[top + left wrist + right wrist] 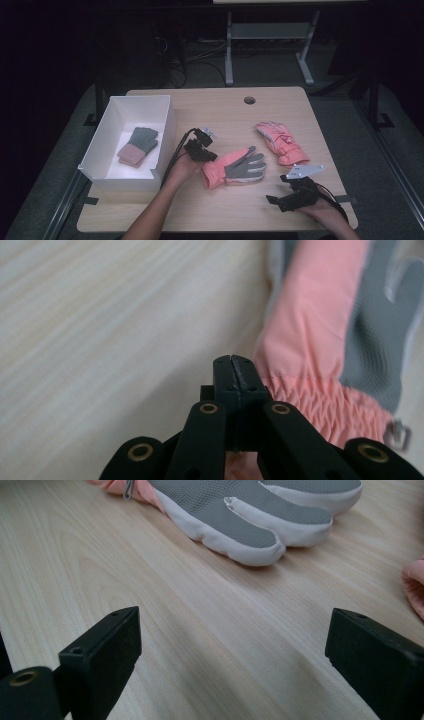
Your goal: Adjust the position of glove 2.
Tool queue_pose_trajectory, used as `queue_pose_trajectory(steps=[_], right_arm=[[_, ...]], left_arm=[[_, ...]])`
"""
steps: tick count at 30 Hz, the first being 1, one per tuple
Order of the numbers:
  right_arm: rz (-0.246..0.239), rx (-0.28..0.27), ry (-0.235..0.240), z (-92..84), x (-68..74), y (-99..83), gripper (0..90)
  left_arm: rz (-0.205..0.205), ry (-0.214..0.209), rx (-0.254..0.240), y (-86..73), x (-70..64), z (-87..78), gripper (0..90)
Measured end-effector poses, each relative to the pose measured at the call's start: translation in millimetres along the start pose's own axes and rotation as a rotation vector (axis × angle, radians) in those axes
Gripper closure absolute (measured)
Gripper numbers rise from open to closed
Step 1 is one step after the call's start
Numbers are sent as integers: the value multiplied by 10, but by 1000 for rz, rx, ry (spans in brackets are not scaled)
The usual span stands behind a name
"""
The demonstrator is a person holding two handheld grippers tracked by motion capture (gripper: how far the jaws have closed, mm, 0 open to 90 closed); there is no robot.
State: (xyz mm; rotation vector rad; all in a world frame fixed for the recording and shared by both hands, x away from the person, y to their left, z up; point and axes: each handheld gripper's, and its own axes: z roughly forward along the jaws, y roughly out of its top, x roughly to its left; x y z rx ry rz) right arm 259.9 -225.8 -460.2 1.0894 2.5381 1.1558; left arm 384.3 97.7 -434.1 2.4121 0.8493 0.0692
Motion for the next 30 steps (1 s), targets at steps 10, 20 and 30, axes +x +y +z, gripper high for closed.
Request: queue_pose_trajectory(steps=[10,20,30], right_arm=[[5,3,-15,-31,-17,-28,73],[26,5,-42,-117,8,-132,73],[64,2,-79,-254,4,-271,73]], left_arm=[[42,-71,-27,-221,-269,-221,900],[95,-177,-10,-220,-485,-138,899],[174,-242,-10,23,-741,99,899]])
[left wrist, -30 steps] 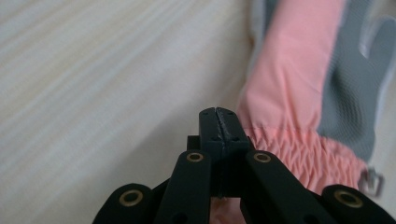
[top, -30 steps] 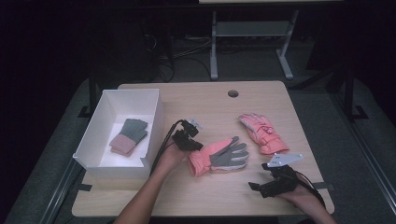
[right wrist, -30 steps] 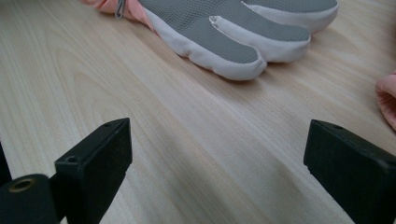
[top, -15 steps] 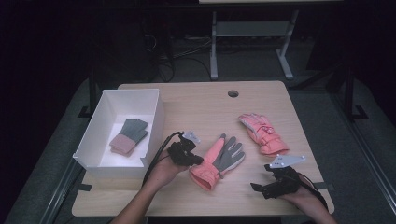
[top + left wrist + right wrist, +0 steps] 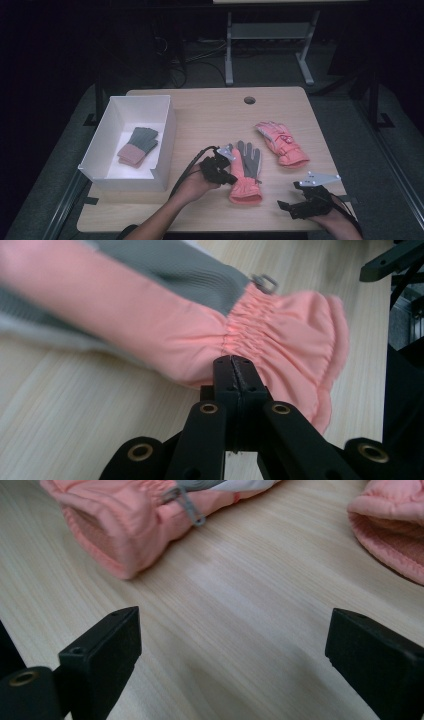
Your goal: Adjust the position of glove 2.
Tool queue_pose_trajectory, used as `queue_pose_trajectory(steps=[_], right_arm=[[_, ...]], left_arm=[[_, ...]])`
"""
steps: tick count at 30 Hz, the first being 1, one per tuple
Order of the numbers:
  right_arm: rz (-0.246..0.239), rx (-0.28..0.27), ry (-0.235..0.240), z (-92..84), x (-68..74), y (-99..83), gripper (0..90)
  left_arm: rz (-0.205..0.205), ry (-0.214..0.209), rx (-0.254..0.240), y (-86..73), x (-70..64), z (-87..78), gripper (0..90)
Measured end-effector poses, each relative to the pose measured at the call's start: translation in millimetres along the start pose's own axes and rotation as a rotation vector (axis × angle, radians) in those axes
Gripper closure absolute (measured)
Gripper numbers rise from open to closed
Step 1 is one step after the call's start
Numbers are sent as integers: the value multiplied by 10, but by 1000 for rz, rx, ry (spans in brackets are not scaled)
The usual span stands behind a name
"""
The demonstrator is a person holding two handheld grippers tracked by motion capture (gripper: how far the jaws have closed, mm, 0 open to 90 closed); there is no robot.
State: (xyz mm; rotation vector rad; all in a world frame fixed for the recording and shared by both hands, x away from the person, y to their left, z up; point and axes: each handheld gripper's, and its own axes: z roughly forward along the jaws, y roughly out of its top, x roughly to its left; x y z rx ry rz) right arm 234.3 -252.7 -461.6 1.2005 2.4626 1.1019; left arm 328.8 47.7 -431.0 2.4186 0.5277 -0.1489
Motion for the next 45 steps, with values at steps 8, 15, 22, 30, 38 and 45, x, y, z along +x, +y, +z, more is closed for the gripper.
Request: queue_pose_trajectory(steps=[8,15,22,30,38,45], right_arm=[[1,-1,0,-22,-3,-27,73],[-9,11,0,-4,-2,-31,73],[-9,6,-19,-2,-23,-17,73],[-19,10,-25,-16,-17,70,73],[-24,70,-18,-23,-75,196,78],[-17,83,-8,-31,-111,364,91]], left_arm=[[42,-19,-3,221,-53,205,899],[56,-18,-24,253,-72,215,899],[37,13,-59,57,-24,25,839],[0,82,-83,-281,-22,-215,591],[-57,147,-116,-589,-44,-329,255],[-56,167,-125,-726,-88,-401,144]])
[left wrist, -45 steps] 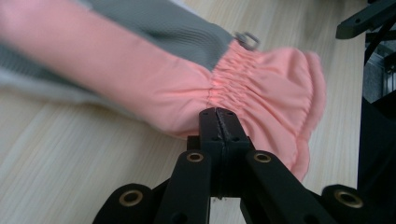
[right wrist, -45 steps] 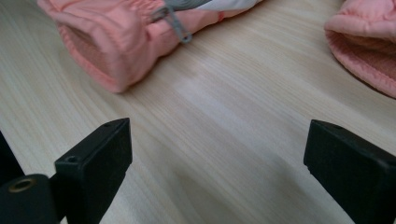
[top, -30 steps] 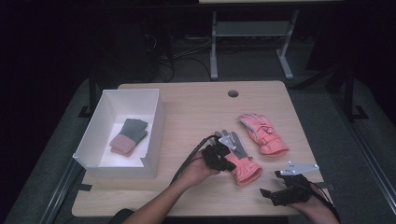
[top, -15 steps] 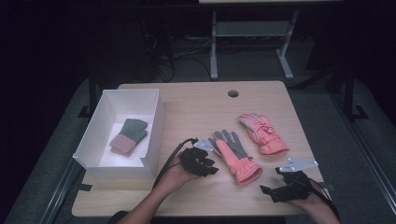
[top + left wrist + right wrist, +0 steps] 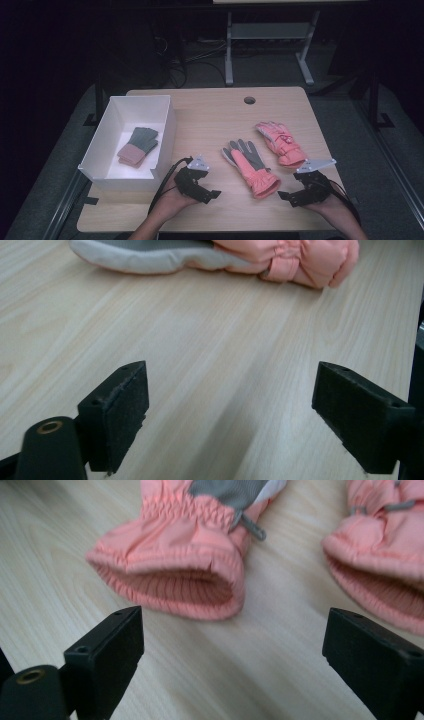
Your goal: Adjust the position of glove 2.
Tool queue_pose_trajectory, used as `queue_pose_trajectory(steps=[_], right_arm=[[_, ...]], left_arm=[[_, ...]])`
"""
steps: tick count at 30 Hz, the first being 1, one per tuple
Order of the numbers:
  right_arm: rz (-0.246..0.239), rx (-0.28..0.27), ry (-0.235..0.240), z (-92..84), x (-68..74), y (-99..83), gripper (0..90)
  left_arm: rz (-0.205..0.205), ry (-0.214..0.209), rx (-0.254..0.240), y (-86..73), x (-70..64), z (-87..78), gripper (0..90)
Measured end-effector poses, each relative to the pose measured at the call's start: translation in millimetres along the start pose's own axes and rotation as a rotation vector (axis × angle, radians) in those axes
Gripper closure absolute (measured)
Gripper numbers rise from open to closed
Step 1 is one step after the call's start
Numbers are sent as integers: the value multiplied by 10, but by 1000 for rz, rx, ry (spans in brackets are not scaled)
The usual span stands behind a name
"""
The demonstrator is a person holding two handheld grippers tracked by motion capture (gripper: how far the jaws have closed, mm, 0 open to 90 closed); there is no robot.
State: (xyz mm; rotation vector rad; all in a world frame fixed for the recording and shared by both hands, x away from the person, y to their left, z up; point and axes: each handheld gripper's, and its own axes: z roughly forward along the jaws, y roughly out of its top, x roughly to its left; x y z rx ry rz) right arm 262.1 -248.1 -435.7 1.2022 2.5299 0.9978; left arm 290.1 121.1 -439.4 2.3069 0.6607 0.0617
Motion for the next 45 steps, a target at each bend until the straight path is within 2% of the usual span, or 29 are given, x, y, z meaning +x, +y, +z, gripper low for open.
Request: queue_pose_trajectory(steps=[3,4,5,6,12,18,21,26,28,32,39,41,45], right_arm=[[-2,-5,1,-16,-36,88,93],[-2,-10,0,-18,-54,117,94],[1,-10,-2,-21,-65,137,94],[-2,-18,-5,-17,-79,158,95],[16,-43,-11,-27,-207,337,131],[41,-69,-30,-23,-358,516,134],[44,-78,-40,6,-432,600,138],[63,-74,-56,67,-560,714,148],[73,-74,-76,89,-632,751,149],[90,-76,-104,127,-755,825,163],[131,-61,-122,266,-992,926,196],[151,-65,-106,310,-1051,930,216],[167,-35,-89,408,-1161,904,281]], left_arm=[[-5,2,17,-44,-14,24,135],[7,4,29,-43,-8,24,134],[-6,4,15,-43,-22,42,134],[9,5,25,-38,-20,42,134],[8,0,17,-45,-22,71,134],[33,8,28,-49,10,70,135],[22,6,25,-55,18,70,135],[12,6,15,-65,31,70,136],[21,6,26,-65,44,74,136],[11,8,16,-71,47,82,136],[18,14,24,-76,46,99,136],[25,13,28,-72,45,93,136],[18,14,23,-75,49,98,136]])
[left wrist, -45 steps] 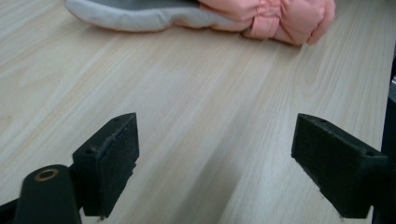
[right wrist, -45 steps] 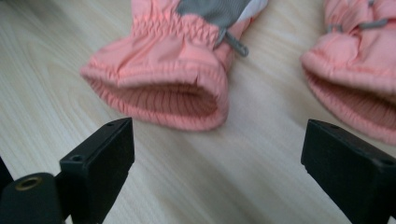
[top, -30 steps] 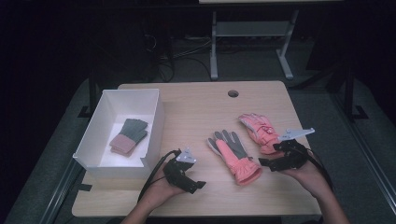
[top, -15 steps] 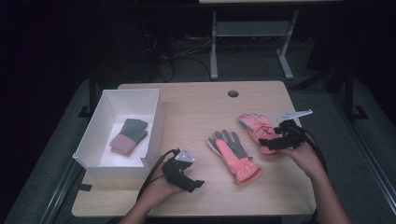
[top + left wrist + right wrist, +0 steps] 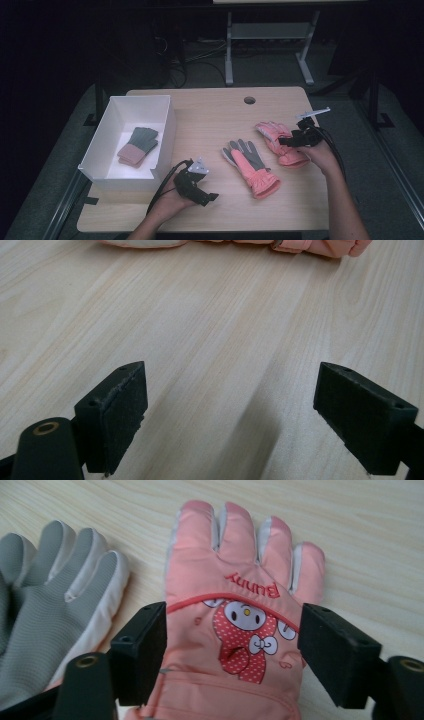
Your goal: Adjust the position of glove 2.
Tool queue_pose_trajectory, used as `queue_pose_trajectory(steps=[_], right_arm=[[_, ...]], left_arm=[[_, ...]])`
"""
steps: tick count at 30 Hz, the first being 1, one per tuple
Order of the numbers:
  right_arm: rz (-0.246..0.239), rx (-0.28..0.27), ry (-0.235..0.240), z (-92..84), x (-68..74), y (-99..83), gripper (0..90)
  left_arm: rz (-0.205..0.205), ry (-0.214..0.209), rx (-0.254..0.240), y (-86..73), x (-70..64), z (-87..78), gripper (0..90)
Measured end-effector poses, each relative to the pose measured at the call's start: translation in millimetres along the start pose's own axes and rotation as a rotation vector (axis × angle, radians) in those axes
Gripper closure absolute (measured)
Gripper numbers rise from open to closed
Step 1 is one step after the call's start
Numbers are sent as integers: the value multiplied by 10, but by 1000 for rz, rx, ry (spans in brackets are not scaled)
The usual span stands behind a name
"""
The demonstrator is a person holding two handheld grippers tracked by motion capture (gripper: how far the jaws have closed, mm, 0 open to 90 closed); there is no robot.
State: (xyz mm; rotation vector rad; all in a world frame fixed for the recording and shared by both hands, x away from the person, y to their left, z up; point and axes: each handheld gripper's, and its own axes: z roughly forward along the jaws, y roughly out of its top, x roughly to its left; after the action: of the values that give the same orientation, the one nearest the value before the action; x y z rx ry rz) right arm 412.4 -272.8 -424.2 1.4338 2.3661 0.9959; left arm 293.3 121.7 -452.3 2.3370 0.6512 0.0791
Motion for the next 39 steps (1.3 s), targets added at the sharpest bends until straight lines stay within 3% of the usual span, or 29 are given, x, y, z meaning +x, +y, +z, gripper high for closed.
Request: queue_pose_trajectory(steps=[4,10,15,23,30,39], right_arm=[[9,25,34,76,-70,-36,344],[0,99,12,233,-65,-66,408],[7,127,4,287,-51,-48,482],[22,125,48,286,-76,-52,664],[20,103,58,245,-84,-59,814],[44,63,75,139,-116,-48,856]], left_arm=[[2,0,5,-5,11,-3,136],[-3,2,11,-10,20,6,136],[-4,-5,14,-11,16,10,140],[-8,-3,14,-13,21,4,144],[-11,-6,15,-13,29,8,145],[-23,-9,1,-18,59,-17,145]])
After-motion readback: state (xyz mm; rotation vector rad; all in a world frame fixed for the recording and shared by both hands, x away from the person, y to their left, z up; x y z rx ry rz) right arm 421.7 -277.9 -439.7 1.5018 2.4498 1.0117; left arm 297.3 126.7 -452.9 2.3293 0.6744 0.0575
